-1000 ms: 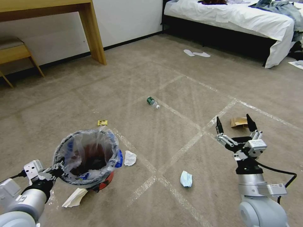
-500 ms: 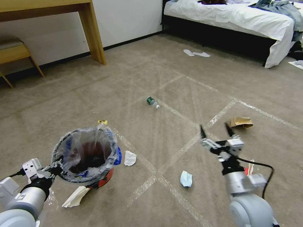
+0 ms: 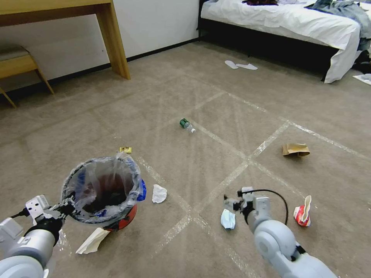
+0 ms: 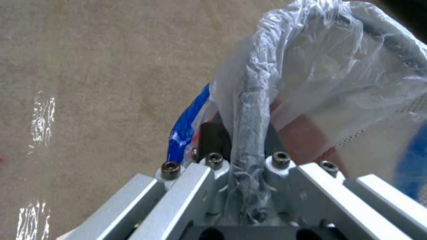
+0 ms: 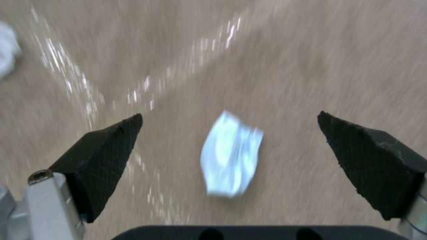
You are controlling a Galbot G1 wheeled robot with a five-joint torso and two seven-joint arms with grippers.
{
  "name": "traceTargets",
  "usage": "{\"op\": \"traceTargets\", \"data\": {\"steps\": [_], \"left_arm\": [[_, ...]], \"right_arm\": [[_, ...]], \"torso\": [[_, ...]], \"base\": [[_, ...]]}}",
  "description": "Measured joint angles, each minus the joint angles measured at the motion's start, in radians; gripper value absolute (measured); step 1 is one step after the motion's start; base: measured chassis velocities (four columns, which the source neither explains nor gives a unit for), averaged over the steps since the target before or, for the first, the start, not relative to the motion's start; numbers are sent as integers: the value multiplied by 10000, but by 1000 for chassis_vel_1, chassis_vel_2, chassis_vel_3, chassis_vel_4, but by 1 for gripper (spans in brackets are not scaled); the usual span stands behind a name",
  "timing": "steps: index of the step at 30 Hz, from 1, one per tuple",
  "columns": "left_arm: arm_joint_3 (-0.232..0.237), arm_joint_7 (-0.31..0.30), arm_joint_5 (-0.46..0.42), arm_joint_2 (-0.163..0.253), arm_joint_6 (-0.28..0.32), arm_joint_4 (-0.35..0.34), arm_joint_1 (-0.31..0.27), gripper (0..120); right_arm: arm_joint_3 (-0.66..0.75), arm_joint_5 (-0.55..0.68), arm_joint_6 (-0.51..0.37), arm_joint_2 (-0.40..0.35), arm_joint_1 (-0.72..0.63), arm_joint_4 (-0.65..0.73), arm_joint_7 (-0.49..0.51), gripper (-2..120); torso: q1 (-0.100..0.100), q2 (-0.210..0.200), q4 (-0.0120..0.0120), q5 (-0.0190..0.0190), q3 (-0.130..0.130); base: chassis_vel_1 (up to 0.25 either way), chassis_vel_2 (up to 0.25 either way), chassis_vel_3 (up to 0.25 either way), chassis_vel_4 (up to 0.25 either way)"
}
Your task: Pick up the trash bin and place the garbage on the floor into it.
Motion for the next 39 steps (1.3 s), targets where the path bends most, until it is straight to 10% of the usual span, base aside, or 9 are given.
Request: {"op": "traceTargets", "data": {"steps": [25, 39], "left_arm": [[-114, 17, 40, -168, -88, -20, 229, 2], [-51, 27, 93, -133, -171, -24, 237, 2]], "right_arm": [[-1200, -1523, 500, 1747, 1558, -4582, -501, 99], [-951, -2026, 828, 1677, 1279, -4736, -657, 54]], "torso": [[1, 0, -1, 0, 0], [0, 0, -1, 0, -1]], "base": [[0, 0, 0, 0], [0, 0, 0, 0]]}}
